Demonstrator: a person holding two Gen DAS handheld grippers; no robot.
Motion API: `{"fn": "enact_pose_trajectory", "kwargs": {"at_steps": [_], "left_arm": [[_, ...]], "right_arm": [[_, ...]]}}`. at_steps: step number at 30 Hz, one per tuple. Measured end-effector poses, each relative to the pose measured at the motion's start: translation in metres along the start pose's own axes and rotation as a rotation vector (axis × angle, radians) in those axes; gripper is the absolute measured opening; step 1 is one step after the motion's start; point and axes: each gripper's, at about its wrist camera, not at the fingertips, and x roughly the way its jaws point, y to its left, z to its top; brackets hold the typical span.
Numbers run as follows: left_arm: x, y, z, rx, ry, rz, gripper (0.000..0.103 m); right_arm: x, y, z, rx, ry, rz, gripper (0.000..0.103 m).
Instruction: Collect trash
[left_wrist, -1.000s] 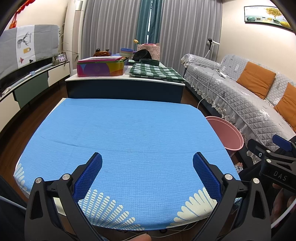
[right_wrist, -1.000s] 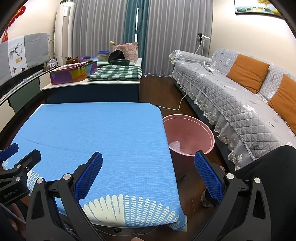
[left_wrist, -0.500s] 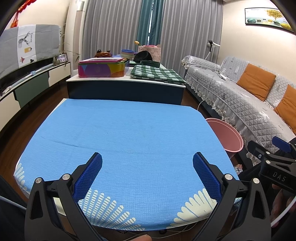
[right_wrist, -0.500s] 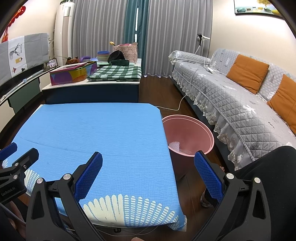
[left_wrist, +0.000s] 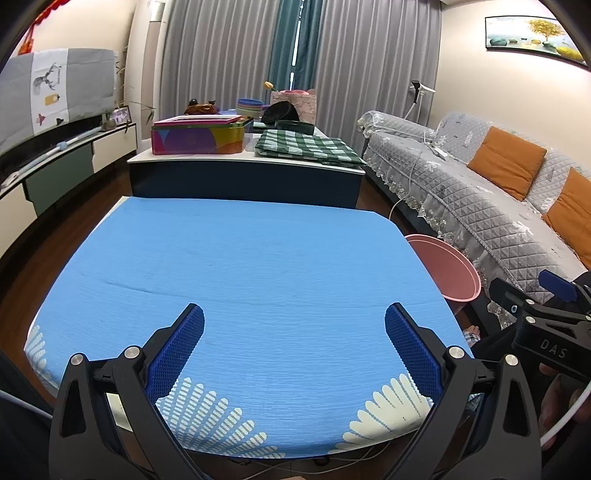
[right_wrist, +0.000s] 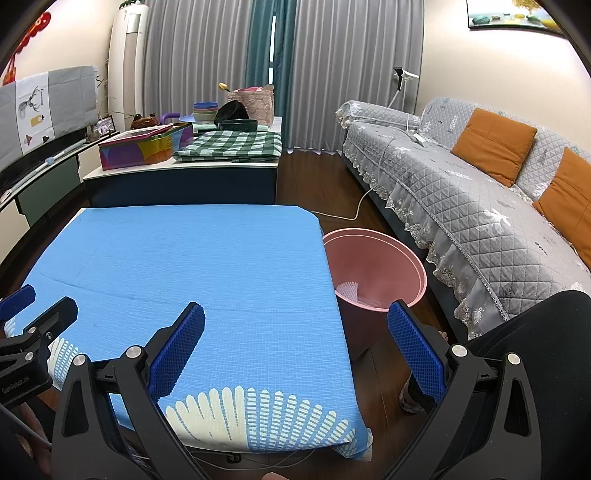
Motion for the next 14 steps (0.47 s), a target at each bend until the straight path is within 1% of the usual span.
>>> {"fn": "enact_pose_trajectory", "kwargs": {"at_steps": [14], "left_arm": [[0.0007,0.0023,0.0002,-0.009,0.008,0.024,0.095]], "right_arm": [[-0.0001,-0.0002,-0.0001,0.000,0.000,0.000,0.098]]}}
